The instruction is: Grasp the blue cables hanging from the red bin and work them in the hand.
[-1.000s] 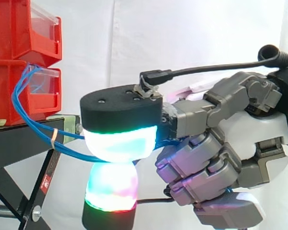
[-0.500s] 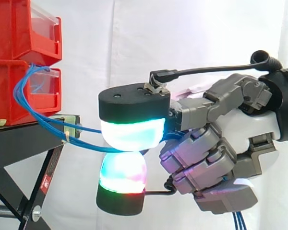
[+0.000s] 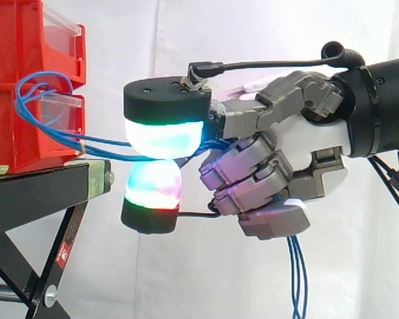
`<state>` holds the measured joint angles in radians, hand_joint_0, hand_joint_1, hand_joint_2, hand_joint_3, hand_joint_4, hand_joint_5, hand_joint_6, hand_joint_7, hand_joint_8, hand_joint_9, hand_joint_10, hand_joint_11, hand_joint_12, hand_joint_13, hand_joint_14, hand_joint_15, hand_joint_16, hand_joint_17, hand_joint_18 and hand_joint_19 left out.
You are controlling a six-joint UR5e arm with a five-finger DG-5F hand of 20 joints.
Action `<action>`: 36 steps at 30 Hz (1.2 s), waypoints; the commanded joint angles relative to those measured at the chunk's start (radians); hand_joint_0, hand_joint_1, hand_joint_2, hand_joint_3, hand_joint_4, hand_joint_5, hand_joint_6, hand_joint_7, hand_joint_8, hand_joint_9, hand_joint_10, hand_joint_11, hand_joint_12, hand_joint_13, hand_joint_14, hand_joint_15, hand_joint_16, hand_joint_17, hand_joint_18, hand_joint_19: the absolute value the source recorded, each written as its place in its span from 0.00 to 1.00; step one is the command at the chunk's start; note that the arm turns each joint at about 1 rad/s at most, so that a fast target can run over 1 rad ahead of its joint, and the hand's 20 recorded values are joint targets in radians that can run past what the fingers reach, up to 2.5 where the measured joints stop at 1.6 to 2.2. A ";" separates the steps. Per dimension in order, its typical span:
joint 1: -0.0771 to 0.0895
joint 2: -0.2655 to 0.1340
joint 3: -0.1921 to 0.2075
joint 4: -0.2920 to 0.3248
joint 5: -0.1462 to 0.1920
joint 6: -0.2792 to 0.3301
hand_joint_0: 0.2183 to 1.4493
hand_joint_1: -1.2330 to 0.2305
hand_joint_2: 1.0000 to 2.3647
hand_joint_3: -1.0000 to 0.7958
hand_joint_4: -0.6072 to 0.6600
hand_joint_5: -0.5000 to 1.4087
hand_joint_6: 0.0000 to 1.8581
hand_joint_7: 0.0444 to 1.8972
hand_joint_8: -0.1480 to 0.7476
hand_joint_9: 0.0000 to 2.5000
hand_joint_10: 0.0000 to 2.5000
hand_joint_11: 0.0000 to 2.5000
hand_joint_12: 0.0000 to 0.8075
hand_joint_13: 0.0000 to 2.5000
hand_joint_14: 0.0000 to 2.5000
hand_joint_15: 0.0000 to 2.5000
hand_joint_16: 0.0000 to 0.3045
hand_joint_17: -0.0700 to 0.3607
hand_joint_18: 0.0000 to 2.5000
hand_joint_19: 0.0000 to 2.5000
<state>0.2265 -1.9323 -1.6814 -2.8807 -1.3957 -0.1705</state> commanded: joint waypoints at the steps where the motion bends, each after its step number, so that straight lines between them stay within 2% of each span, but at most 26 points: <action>1: -0.009 0.001 0.000 0.011 0.009 -0.023 0.58 0.39 0.01 0.26 0.59 0.19 0.54 0.57 0.78 0.56 1.00 1.00 0.80 0.66 1.00 0.85 0.53 0.44 0.83 0.39; 9: -0.022 0.001 0.000 0.031 0.069 -0.063 0.56 0.39 0.01 0.19 0.59 0.19 0.53 0.57 0.78 0.56 1.00 1.00 0.80 0.65 1.00 0.85 0.52 0.44 0.82 0.38; 14: -0.038 0.001 0.002 0.040 0.078 -0.063 0.55 0.39 0.01 0.15 0.60 0.19 0.53 0.57 0.78 0.56 1.00 1.00 0.78 0.65 1.00 0.84 0.52 0.44 0.82 0.38; 19: -0.044 0.001 0.002 0.040 0.078 -0.063 0.55 0.40 0.01 0.12 0.60 0.19 0.54 0.57 0.78 0.56 1.00 1.00 0.78 0.64 1.00 0.84 0.51 0.43 0.82 0.38; 25: -0.052 0.001 0.002 0.040 0.078 -0.063 0.57 0.42 0.01 0.22 0.60 0.19 0.54 0.56 0.78 0.56 1.00 1.00 0.78 0.64 1.00 0.84 0.52 0.44 0.82 0.38; 30: -0.056 -0.001 0.002 0.040 0.078 -0.063 0.58 0.42 0.02 0.36 0.60 0.19 0.53 0.57 0.78 0.55 1.00 1.00 0.78 0.64 1.00 0.84 0.52 0.44 0.81 0.39; 36: -0.064 -0.001 0.002 0.041 0.075 -0.063 0.55 0.42 0.02 0.38 0.61 0.19 0.46 0.58 0.80 0.48 1.00 1.00 0.79 0.60 1.00 0.86 0.56 0.46 0.77 0.38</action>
<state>0.1660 -1.9322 -1.6800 -2.8398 -1.3181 -0.2332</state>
